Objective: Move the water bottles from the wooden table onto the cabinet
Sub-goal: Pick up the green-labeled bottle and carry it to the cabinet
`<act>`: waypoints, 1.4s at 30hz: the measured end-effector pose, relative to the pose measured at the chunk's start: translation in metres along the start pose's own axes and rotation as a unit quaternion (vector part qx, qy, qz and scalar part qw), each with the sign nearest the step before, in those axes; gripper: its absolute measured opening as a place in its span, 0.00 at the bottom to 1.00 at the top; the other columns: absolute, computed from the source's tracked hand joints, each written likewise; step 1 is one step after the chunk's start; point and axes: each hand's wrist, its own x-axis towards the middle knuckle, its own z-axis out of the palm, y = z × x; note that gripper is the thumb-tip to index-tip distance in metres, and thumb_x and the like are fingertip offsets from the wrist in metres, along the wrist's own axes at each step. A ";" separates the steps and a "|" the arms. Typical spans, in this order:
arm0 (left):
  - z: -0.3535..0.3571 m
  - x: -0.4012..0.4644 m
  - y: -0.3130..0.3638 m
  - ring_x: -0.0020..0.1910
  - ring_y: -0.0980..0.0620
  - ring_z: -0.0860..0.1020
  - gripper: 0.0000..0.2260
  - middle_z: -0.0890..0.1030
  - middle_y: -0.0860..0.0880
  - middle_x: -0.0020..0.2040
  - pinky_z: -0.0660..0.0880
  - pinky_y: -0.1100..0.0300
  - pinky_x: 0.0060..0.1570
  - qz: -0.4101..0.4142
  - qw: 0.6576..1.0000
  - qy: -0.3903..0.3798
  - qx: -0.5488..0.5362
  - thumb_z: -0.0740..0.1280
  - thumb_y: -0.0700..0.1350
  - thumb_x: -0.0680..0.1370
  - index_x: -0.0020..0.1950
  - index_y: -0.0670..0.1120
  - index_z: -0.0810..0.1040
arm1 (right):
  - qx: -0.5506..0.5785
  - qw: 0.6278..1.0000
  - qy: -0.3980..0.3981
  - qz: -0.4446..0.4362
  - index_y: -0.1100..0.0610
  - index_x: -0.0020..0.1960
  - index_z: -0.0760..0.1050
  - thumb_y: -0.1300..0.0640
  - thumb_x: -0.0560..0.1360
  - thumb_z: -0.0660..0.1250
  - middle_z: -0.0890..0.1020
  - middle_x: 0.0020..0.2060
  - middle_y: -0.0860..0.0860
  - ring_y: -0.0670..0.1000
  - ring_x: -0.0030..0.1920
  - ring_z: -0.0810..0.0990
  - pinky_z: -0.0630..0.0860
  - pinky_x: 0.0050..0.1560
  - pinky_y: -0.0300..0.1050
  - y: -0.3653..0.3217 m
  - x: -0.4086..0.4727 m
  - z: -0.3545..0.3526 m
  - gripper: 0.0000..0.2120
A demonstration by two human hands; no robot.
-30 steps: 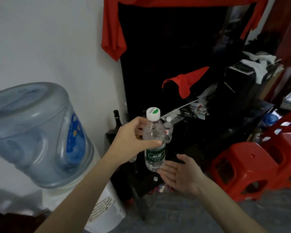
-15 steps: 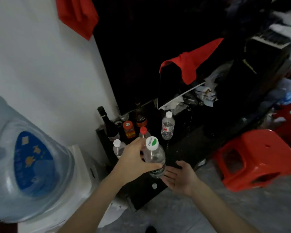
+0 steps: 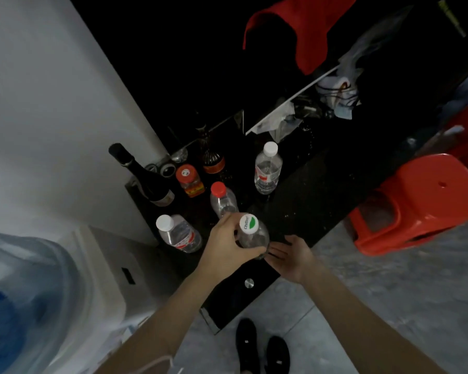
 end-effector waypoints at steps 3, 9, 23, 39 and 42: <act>0.009 0.007 -0.006 0.58 0.62 0.78 0.29 0.77 0.57 0.58 0.79 0.60 0.58 -0.005 1.000 -0.020 0.012 0.83 0.48 0.65 0.63 0.52 0.77 | -0.018 1.000 0.011 0.000 0.68 0.68 0.68 0.52 0.82 0.54 0.76 0.62 0.64 0.60 0.62 0.75 0.72 0.58 0.52 -0.001 0.007 -0.002 0.23; 0.027 0.013 -0.011 0.56 0.59 0.78 0.26 0.77 0.55 0.57 0.79 0.53 0.59 -0.016 0.998 -0.050 0.037 0.81 0.48 0.65 0.60 0.54 0.77 | -0.076 0.997 0.012 0.007 0.66 0.72 0.67 0.49 0.82 0.54 0.73 0.69 0.61 0.59 0.70 0.70 0.66 0.71 0.55 -0.005 0.012 -0.011 0.25; 0.020 -0.004 0.004 0.73 0.49 0.72 0.41 0.74 0.49 0.73 0.69 0.54 0.72 -0.107 0.982 -0.127 0.094 0.81 0.44 0.68 0.77 0.54 0.67 | -0.169 0.984 -0.036 -0.046 0.64 0.72 0.69 0.53 0.82 0.57 0.73 0.69 0.61 0.60 0.70 0.70 0.69 0.68 0.56 -0.014 -0.029 -0.022 0.23; -0.069 -0.117 0.080 0.82 0.46 0.54 0.37 0.53 0.50 0.84 0.58 0.44 0.77 -0.106 0.911 0.060 0.395 0.68 0.61 0.76 0.82 0.55 0.56 | -0.542 0.723 -0.045 -0.426 0.57 0.67 0.75 0.55 0.78 0.64 0.81 0.59 0.54 0.56 0.58 0.80 0.76 0.55 0.45 0.006 -0.175 0.017 0.18; -0.090 -0.144 0.091 0.82 0.46 0.53 0.35 0.52 0.50 0.84 0.56 0.45 0.76 -0.093 0.896 0.125 0.416 0.67 0.62 0.76 0.81 0.55 0.59 | -0.613 0.617 -0.075 -0.487 0.55 0.72 0.69 0.55 0.77 0.67 0.82 0.55 0.50 0.42 0.46 0.81 0.75 0.43 0.37 0.031 -0.202 0.032 0.24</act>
